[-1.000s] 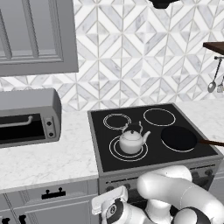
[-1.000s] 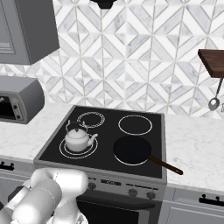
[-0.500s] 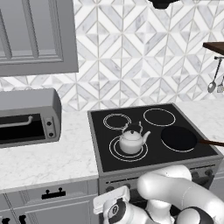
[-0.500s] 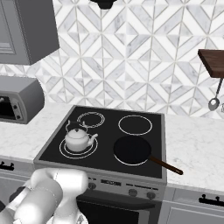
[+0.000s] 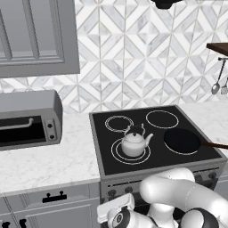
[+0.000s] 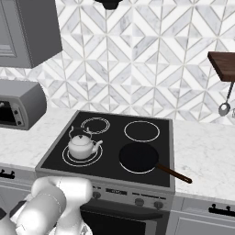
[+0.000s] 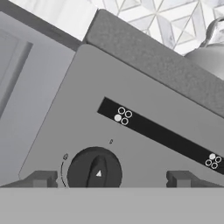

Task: Pick the kettle from the counter and place it on a stove burner. Then turn the burner on.

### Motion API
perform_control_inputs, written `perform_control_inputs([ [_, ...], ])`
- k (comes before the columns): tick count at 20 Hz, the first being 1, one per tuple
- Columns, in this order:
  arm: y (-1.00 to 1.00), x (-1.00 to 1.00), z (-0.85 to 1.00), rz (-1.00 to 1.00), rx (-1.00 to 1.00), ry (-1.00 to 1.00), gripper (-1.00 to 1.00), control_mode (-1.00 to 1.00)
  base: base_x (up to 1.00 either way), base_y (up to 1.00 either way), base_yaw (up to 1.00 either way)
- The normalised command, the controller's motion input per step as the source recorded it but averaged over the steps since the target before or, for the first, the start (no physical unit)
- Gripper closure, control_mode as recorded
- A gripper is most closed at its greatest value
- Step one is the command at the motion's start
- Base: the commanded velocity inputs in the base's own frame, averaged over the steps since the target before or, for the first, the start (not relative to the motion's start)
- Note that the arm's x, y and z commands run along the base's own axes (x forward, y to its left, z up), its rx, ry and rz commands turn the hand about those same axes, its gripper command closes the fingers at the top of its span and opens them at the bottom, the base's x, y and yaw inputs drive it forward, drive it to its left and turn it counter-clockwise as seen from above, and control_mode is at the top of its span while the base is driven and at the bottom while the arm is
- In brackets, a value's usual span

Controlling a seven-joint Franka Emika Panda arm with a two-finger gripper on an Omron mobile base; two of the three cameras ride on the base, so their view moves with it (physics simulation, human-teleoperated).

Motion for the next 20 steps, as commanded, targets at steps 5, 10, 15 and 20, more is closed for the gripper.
perform_control_inputs([
  [5,0.0,0.09,-0.01,0.0,0.0,0.0,-1.0,-1.0,0.0,0.0,0.0],
  [10,0.0,0.26,-0.09,0.0,0.0,0.0,-1.0,-1.0,0.0,0.0,0.0],
  [15,0.0,0.14,-0.45,0.0,-0.01,0.0,-1.0,-1.0,0.0,0.0,0.0],
  [20,0.0,0.07,-0.07,0.0,0.0,0.0,-1.0,-1.0,0.0,0.0,0.0],
])
